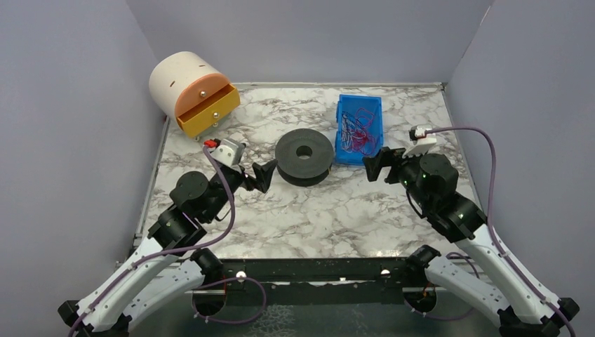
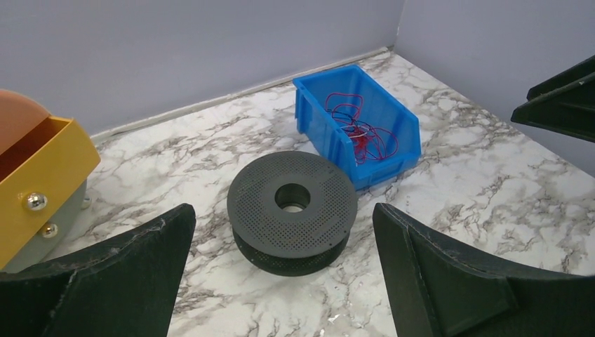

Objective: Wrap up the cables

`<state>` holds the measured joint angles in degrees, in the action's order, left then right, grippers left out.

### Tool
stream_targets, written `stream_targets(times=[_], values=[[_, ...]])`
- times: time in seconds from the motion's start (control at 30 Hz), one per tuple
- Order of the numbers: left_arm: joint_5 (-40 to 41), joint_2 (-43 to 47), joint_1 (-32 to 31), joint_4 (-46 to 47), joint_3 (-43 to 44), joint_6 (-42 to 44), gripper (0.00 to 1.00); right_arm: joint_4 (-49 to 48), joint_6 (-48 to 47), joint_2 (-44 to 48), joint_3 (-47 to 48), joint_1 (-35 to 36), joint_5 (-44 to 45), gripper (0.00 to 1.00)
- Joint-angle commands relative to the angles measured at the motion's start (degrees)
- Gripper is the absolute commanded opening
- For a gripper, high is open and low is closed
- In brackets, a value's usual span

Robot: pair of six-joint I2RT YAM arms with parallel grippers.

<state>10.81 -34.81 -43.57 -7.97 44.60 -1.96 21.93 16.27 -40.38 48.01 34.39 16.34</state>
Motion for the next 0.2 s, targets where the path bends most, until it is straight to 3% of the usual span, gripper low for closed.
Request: stream_targets(times=[0.0, 0.17], values=[[1.5, 1.1, 0.3, 2.3, -0.8, 0.6, 0.99, -3.1, -1.9, 1.4, -0.9, 0.1, -4.4, 1.0], [2.1, 0.8, 0.3, 2.2, -0.9, 0.4, 0.99, -3.8, -2.2, -0.2, -0.4, 0.1, -9.1, 1.0]])
